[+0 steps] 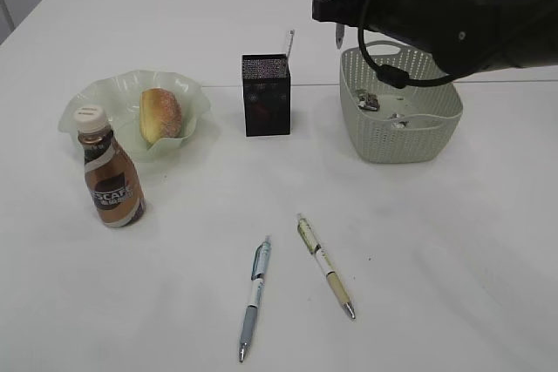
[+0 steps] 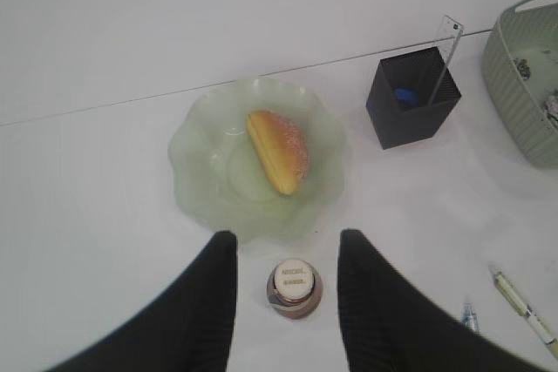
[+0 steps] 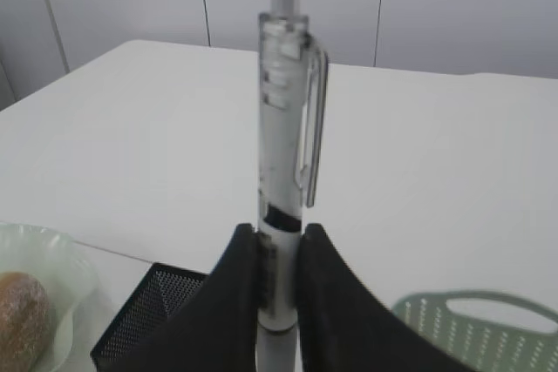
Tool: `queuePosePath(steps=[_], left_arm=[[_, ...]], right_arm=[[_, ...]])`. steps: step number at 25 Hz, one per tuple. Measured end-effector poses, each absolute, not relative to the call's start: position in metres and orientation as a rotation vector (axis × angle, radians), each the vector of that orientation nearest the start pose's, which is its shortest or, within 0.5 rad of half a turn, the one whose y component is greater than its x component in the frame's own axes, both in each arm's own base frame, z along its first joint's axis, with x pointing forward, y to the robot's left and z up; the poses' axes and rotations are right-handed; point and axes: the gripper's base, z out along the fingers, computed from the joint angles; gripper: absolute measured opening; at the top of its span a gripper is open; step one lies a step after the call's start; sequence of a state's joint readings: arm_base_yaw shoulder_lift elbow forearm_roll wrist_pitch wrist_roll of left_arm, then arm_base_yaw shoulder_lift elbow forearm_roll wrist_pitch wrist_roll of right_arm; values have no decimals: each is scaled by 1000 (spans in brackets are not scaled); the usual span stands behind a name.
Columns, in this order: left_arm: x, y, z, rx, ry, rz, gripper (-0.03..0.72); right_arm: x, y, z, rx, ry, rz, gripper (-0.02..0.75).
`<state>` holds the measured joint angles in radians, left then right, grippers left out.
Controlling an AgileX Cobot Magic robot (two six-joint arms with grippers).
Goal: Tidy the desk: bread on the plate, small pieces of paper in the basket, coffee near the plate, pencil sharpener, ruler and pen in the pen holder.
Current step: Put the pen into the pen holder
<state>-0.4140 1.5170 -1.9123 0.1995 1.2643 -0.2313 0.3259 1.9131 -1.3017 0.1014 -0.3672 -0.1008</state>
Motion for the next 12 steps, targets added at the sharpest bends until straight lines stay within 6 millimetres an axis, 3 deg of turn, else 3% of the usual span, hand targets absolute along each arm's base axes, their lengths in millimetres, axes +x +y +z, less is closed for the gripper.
queuePosePath(steps=[5,12], left_arm=[[282,-101,481,185,2312,-21,278],[283,-98,482,179,2299,36,276]], right_arm=[[455,157,241,-279,1635,289,61],[480,178,219,-351,1614,416,60]])
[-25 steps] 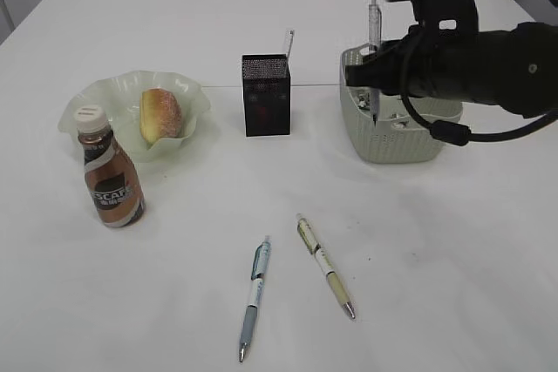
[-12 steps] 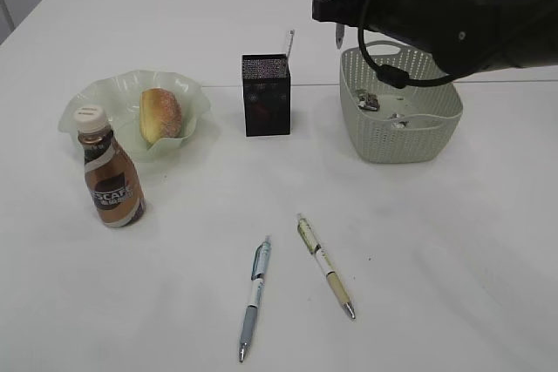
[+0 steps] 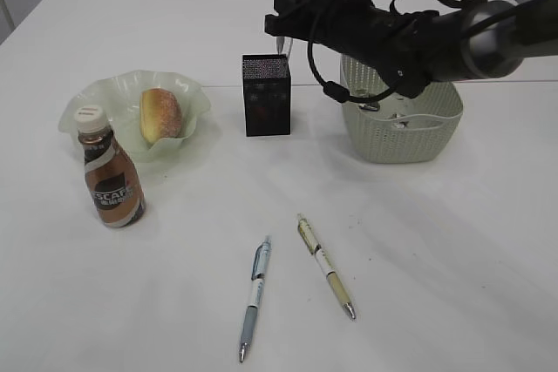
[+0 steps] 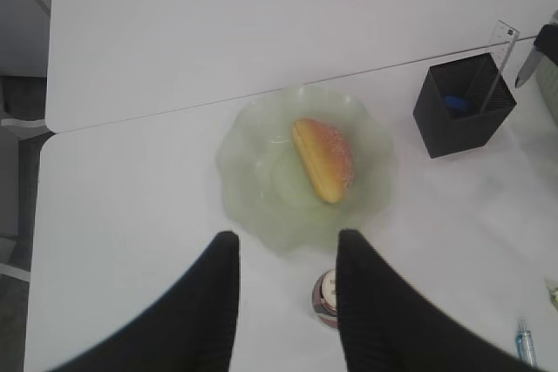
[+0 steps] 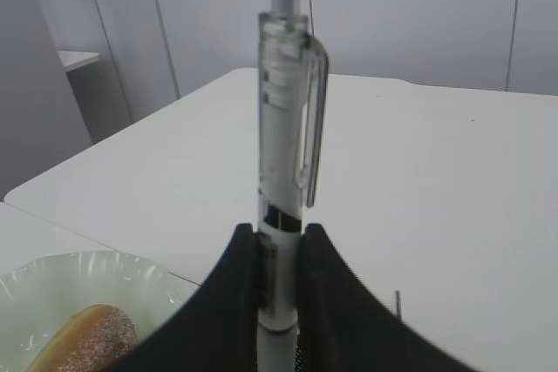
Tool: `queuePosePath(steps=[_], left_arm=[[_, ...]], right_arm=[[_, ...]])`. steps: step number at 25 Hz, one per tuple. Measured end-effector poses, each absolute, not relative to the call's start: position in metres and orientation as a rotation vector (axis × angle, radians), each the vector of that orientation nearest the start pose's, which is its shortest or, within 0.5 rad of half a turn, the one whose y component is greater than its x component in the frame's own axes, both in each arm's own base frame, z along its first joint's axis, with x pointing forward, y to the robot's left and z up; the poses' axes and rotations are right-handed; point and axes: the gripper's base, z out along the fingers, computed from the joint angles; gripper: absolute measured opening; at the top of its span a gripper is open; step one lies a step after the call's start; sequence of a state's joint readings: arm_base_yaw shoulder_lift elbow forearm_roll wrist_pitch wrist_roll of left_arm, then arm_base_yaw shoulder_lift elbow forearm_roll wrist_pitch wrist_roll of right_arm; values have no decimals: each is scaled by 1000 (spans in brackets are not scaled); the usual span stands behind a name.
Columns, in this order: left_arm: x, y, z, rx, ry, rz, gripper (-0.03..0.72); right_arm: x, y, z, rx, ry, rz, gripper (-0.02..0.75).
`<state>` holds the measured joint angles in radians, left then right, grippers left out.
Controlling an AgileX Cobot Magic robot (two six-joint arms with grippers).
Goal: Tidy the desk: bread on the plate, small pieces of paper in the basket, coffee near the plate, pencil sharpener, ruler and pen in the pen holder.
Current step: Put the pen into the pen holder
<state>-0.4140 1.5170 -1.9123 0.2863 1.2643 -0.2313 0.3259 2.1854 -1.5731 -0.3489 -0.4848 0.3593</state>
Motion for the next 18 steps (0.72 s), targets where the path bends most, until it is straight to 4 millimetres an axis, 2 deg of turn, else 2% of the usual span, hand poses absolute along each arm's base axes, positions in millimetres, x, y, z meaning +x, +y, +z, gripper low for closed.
queuePosePath(steps=[7,18], left_arm=[[284,-95,483,175,2289,72,266],[284,-94,483,174,2287,80,256]], right_arm=[[501,189,200,-360,1613,475,61],[510,195,178,-428,1624,456,80]])
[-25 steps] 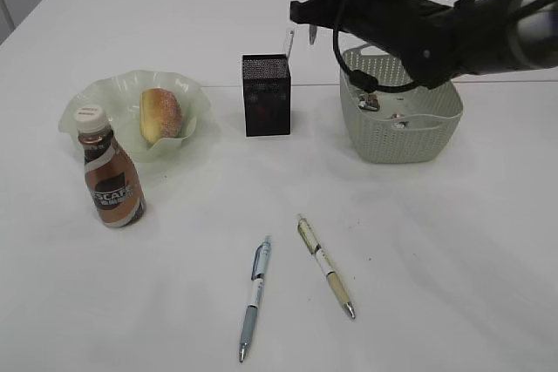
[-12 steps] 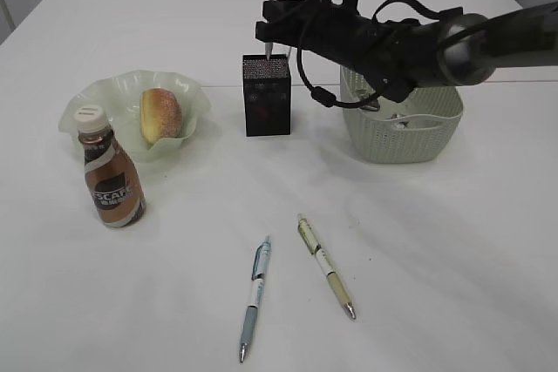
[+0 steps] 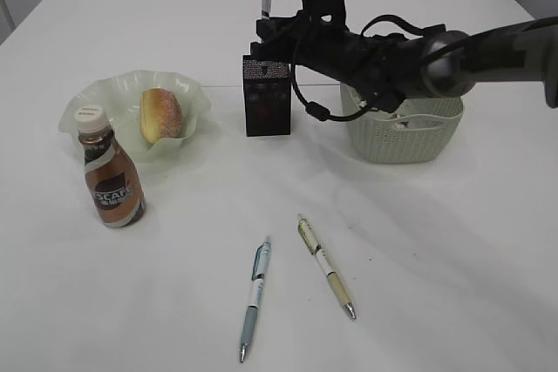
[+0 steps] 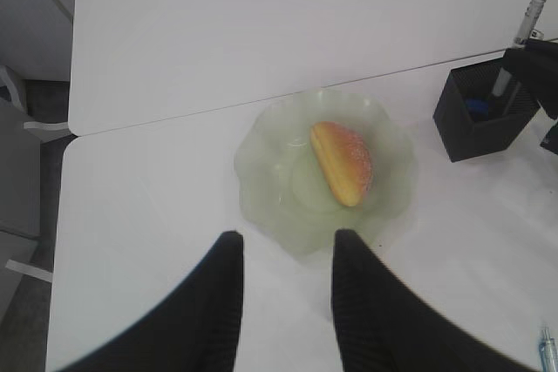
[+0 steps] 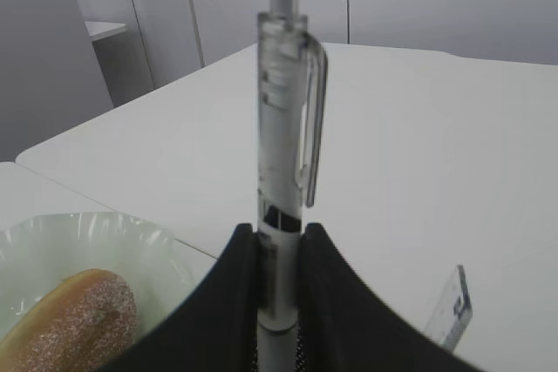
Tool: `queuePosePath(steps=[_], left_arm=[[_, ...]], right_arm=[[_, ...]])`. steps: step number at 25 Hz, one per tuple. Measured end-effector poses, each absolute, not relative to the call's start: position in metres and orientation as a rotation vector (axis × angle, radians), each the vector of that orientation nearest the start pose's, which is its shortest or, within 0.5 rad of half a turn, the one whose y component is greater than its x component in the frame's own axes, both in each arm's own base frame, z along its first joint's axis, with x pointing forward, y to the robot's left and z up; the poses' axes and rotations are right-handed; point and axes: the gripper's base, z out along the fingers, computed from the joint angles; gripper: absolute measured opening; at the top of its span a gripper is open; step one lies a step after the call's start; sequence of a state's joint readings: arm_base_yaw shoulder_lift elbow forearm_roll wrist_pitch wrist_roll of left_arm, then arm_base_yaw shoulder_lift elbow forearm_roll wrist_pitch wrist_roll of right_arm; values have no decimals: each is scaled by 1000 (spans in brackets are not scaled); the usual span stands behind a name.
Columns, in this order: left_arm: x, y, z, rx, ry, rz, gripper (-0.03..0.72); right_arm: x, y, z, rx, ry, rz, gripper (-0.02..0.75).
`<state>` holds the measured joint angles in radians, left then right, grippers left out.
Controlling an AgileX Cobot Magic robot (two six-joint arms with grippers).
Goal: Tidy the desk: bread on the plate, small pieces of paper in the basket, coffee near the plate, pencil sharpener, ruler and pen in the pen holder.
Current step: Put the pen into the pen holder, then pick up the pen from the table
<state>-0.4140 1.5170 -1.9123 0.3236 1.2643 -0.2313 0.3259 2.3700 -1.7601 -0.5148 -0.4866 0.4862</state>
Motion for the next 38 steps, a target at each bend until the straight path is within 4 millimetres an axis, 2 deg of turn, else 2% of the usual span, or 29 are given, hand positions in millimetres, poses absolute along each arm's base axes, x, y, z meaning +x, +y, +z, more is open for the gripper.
queuePosePath(steps=[8,14,17,20,25,29,31,34,38], left_arm=[[284,-94,483,174,2287,81,255],[284,-94,483,174,2287,81,255],[284,-94,483,174,2287,81,255],[284,-94,483,173,2287,83,255],[284,-94,483,173,2287,83,255],[284,-94,483,173,2287,83,255],[284,-94,483,173,2287,83,255],[284,-94,483,173,2287,83,255],[284,-94,483,173,2287,83,254]], right_arm=[[511,195,174,-457,1650,429,161],[511,195,174,-471,1649,428,286],[511,195,176,-440,1679,452,306],[507,192,193,-419,1726,451,312],[494,187,240,-419,1793,437,312],[471,193,277,-522,1824,583,312],[460,200,283,-581,1857,713,312],[448,207,281,-673,1903,860,312],[442,210,278,-696,1928,934,312]])
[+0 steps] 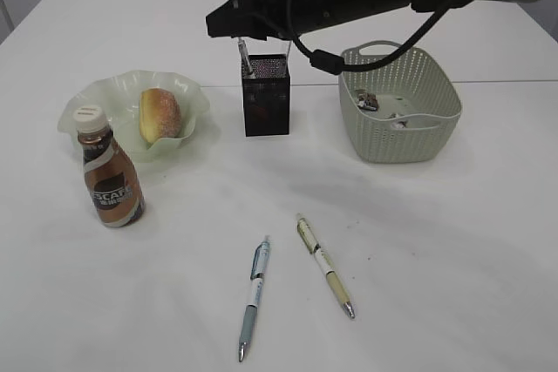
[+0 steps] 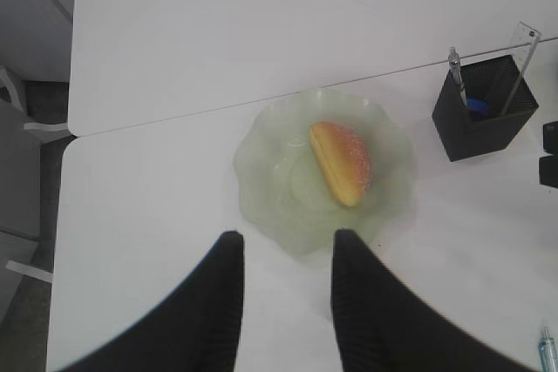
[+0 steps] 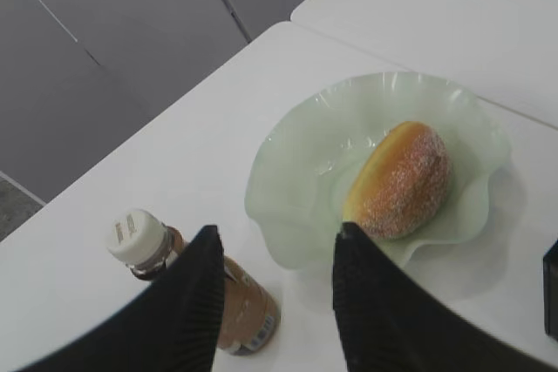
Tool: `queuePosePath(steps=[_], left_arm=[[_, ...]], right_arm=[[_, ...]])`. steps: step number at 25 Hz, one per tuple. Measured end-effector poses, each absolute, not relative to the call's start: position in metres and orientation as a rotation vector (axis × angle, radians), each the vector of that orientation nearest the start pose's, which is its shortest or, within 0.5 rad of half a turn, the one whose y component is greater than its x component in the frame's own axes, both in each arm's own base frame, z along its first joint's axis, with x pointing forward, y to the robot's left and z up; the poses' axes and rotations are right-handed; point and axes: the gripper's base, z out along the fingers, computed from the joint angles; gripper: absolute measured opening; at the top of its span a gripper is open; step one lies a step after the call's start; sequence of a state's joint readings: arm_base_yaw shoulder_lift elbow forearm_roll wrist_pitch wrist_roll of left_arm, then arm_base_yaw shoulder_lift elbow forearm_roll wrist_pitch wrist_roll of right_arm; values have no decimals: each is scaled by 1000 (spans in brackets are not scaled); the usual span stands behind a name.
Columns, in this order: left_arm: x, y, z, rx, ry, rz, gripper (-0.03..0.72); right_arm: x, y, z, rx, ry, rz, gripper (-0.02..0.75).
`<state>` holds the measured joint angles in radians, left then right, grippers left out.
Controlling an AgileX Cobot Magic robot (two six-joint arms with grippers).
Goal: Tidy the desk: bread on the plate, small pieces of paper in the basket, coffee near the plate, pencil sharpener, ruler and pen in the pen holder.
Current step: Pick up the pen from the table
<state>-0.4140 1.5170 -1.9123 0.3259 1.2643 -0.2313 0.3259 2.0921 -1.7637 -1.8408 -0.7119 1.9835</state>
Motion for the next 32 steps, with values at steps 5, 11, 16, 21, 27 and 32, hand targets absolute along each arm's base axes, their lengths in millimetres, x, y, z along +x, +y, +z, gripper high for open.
queuePosePath(steps=[5,11,16,21,27,32], left_arm=[[283,-97,482,177,2296,47,254],[280,-107,480,194,2330,-105,254],[275,-121,479,217,2365,-314,254],[264,-141,479,290,2376,-443,254],[243,-190,472,503,2375,-467,254],[246,-224,449,563,2428,-410,254]], right_arm=[[438,194,249,-649,2044,983,312],[430,160,224,-587,2177,1131,312],[420,147,254,-613,2123,1164,312],[403,146,294,-681,2036,1173,312],[379,145,332,-776,1951,1204,312],[373,132,347,-773,1921,1186,312]])
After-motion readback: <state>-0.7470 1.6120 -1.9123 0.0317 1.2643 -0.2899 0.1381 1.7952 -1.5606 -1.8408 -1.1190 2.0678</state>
